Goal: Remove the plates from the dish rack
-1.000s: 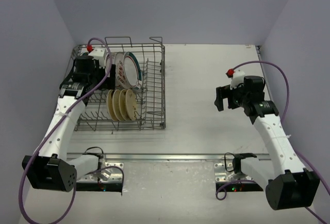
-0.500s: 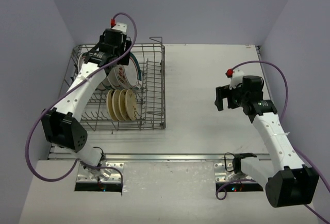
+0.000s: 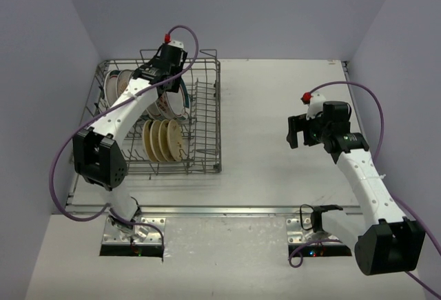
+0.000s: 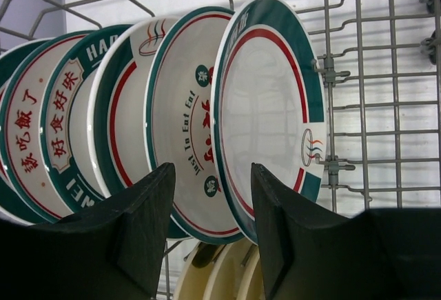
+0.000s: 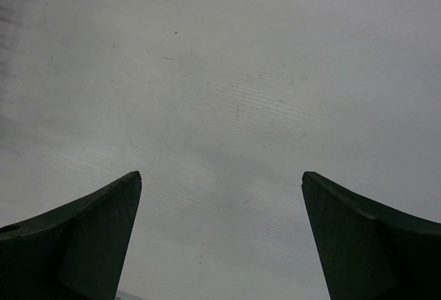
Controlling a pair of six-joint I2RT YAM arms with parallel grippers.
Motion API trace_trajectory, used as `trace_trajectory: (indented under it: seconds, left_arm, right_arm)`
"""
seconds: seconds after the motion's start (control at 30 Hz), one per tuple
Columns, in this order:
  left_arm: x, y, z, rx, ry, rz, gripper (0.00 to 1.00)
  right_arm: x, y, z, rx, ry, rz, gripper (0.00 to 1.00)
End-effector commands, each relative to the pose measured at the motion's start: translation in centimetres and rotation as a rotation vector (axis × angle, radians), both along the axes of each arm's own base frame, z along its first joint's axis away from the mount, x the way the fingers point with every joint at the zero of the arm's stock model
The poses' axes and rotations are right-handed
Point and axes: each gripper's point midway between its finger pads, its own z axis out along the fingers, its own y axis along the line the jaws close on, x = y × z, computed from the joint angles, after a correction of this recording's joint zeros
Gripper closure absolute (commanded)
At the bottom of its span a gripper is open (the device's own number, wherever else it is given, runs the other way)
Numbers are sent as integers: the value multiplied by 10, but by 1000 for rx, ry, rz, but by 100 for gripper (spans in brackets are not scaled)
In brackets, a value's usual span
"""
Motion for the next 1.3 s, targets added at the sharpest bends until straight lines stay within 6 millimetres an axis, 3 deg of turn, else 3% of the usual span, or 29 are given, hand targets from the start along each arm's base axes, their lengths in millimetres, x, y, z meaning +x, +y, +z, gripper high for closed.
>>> trace_trajectory:
  seconds: [0.0,0.3,0.43,0.5,0.63,0.83,1.0,1.13,1.27]
  left_arm:
    - [11,-3,7,-21,-36,38,55]
    - [22,-6,-6,-39,-12,77,77]
    - [25,-7,-5,-41,-12,88,94]
    - [28,-5,3,-34,-30,98,100]
    - [30,1,22,-13,-66,124,100]
    - [31,13,83,2,-204,156,100]
    - [19,23,158,-7,-378,158,100]
    - [-6,5,200,-129,-493,-1,100]
    - [-48,-31,230,-294,-570,-252,100]
  right_arm:
    - [8,-1,4,1,-36,-20,1]
    - [11,-1,9,4,-41,-32,1]
    - [12,-3,10,2,-43,-41,1]
    - [12,-3,10,1,-40,-40,1]
    - [11,-3,9,-1,-38,-41,1]
    - [14,-3,16,3,-45,-44,1]
    - [21,0,39,19,-93,-39,1]
    - [28,18,74,97,-172,36,1]
    - [32,48,120,231,-242,148,1]
